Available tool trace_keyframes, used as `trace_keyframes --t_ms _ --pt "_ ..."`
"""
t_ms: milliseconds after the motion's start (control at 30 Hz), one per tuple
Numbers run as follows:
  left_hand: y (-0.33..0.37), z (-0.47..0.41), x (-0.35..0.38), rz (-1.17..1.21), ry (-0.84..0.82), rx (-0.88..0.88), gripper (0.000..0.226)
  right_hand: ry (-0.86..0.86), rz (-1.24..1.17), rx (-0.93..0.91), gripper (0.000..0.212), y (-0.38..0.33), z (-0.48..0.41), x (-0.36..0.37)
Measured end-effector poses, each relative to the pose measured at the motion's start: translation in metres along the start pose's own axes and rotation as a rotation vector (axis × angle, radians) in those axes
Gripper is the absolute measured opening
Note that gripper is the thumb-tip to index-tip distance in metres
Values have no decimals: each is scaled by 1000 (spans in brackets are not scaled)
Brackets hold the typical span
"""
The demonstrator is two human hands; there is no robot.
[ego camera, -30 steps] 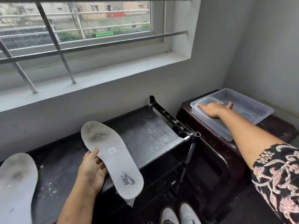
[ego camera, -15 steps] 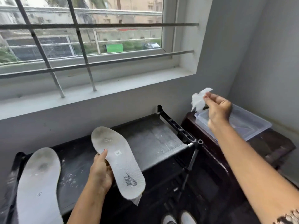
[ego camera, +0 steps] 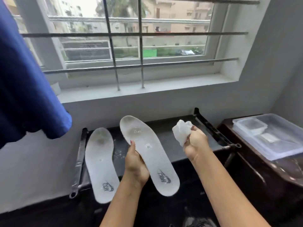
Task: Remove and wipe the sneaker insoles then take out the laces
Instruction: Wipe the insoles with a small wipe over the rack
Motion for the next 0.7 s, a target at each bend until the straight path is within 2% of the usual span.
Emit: trace_keyframes --t_ms 100,200,233,333,500,567,633,700 --pt "-11 3 -6 -5 -58 20 64 -27 -41 55 20 15 16 10" --pt "-20 0 -16 -20 -147 24 66 -149 58 59 17 22 23 18" --pt "-21 -1 -19 -19 -170 25 66 -206 135 31 17 24 25 20" --pt "-22 -9 -25 -6 -201 16 67 -333 463 -121 41 38 13 21" --pt "-15 -22 -24 15 -185 -47 73 -425 1242 -572 36 51 9 30" --pt "-15 -25 -24 58 -196 -77 74 -501 1419 -689 33 55 11 30" --pt "-16 -27 -25 78 -193 -97 76 -564 1559 -714 31 59 13 29" --pt "-18 -29 -26 117 -191 -127 76 -592 1585 -714 31 61 14 26"
Point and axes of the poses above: each hand's wrist, its own z-axis away from the middle knuckle, its own x-axis out of the palm, y = z × x, the point moved 1 cm from there along -z, towards the middle knuckle, and after that the axes turned 1 degree about z, right-handed, at the moved point
